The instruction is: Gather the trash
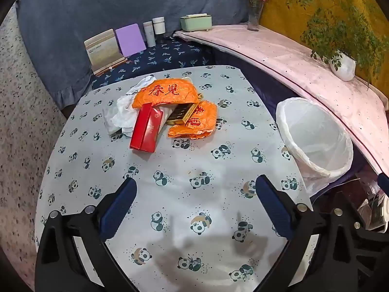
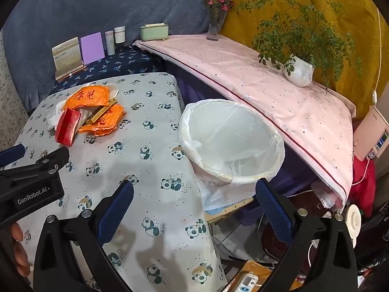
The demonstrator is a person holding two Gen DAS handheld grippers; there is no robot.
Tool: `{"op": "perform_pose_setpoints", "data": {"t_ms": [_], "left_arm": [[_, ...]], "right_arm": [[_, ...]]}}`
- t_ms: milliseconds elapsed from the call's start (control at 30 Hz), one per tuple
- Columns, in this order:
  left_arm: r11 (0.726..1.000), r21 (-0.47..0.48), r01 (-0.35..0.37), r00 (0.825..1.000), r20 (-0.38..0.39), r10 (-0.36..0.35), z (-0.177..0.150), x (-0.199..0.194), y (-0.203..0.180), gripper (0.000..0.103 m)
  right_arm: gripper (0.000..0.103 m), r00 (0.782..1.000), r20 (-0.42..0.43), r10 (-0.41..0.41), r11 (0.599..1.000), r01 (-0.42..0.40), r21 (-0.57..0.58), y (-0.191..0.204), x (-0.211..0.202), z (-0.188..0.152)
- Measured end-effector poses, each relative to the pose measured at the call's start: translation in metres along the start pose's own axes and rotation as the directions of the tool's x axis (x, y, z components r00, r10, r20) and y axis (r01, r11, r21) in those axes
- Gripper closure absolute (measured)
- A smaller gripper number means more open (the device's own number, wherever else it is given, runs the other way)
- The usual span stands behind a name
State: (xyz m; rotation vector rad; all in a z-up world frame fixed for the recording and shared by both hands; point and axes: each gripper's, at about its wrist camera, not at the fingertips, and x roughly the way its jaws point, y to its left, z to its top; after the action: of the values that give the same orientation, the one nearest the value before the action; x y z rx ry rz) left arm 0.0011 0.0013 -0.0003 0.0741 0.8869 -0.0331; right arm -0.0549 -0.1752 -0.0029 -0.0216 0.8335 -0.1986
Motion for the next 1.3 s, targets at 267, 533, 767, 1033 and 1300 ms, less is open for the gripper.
{"op": "perform_pose_setpoints", "data": {"t_ms": [267, 533, 767, 1033, 1300], "left_arm": [[1.000, 0.029, 0.005, 1.000, 0.014, -0.005, -0.001, -0.010, -0.010, 0.009], [0.997, 0.070, 0.015, 1.000, 0.015, -0.016, -0.002, -0.007, -0.011, 0.009], [0.998, 0.061, 0.027, 0.999, 0.022, -0.028, -0.002, -0.008, -0.010, 0.009], [0.999, 0.043, 0.019, 0.999, 0.034, -0.020, -0.005, -0.008, -0.008, 0.009], [0.999, 0.039, 0.013, 0.999, 0.037, -0.014, -0.005, -0.010, -0.007, 0.009]], "right_arm": [[0.007, 1.000, -0.002, 0.001, 1.000, -0.001, 0.004, -0.004, -0.002, 0.001], [0.007, 1.000, 0.008, -0.012, 1.000, 0.012, 0.010, -0.002, -0.003, -0.001], [0.007, 1.000, 0.013, -0.019, 1.000, 0.019, 0.000, -0.002, -0.004, -0.001], [0.007, 1.000, 0.015, -0.022, 1.000, 0.022, -0.003, 0.000, -0.005, -0.002], [0.007, 1.000, 0.018, -0.022, 1.000, 0.022, -0.008, 0.001, -0.005, -0.002]]}}
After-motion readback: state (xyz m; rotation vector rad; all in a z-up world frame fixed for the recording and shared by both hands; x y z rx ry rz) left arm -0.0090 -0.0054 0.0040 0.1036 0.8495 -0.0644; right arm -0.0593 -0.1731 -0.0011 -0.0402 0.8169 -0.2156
